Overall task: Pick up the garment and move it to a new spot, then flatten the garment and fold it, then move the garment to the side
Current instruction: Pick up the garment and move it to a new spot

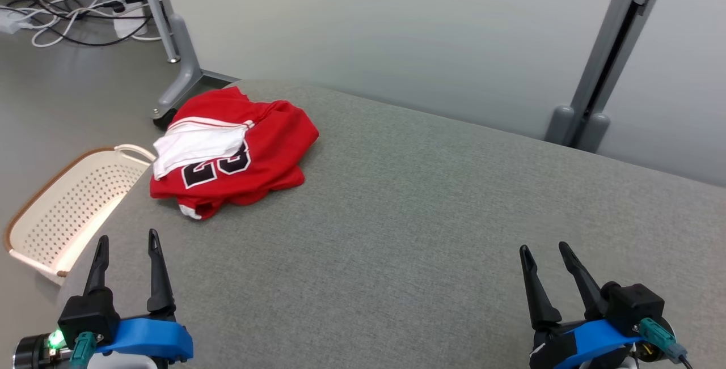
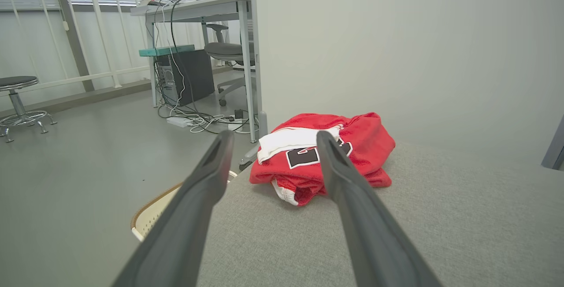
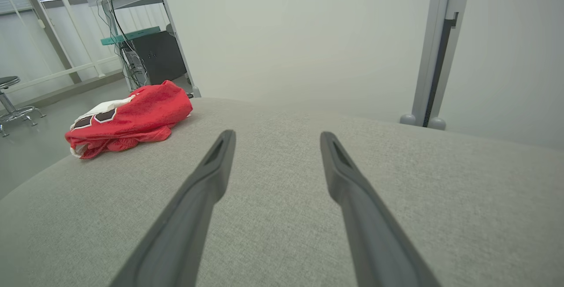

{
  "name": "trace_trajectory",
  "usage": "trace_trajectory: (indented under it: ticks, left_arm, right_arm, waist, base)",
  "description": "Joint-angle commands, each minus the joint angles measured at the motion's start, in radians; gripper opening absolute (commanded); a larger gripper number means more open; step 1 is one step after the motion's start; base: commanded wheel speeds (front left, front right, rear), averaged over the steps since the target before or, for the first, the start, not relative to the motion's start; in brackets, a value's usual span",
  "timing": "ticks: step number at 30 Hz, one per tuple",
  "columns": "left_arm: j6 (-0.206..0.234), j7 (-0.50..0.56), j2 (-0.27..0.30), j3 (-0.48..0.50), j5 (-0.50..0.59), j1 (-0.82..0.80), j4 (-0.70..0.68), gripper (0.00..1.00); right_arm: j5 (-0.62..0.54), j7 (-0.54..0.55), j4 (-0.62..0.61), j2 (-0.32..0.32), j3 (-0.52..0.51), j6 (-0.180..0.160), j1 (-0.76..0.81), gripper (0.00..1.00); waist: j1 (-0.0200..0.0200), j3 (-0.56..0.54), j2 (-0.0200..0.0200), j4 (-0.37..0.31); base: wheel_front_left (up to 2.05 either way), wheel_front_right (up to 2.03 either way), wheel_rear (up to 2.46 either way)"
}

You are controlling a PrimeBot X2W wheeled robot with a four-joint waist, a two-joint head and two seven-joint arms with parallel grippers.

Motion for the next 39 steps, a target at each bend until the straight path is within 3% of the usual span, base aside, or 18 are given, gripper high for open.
trace_trajectory:
  ticks: [1, 9, 21, 28, 39]
  left_arm:
    - [0.004, -0.003, 0.003, 0.004, -0.003, 0.006, -0.002, 1.0]
    - [0.011, -0.003, 0.009, 0.019, -0.013, 0.015, -0.004, 1.0]
    - [0.017, -0.003, 0.011, 0.048, -0.029, 0.014, -0.01, 1.0]
    - [-0.012, -0.003, 0.035, 0.071, -0.06, -0.097, 0.016, 1.0]
    - [-0.065, -0.003, 0.129, 0.147, -0.104, -0.402, 0.09, 1.0]
  right_arm:
    - [0.002, -0.003, 0.002, -0.006, 0.001, 0.0, 0.005, 1.0]
    - [0.005, -0.003, 0.001, -0.005, 0.003, 0.0, 0.013, 1.0]
    - [-0.007, -0.003, 0.01, -0.006, 0.014, 0.0, -0.011, 1.0]
    - [-0.044, -0.003, -0.002, -0.006, 0.007, 0.0, -0.031, 1.0]
    - [-0.17, 0.001, -0.08, -0.005, -0.046, 0.0, -0.112, 1.0]
  waist:
    - [0.0, 0.01, 0.0, 0.024]
    - [0.0, 0.016, 0.0, 0.097]
    - [0.0, 0.031, 0.0, 0.101]
    - [0.0, 0.078, 0.0, 0.032]
    - [0.0, 0.246, 0.0, -0.156]
  base:
    - [0.0, 0.0, 0.0]
    - [0.0, 0.0, 0.0]
    - [0.0, 0.0, 0.0]
    - [0.0, 0.0, 0.0]
    - [0.0, 0.0, 0.0]
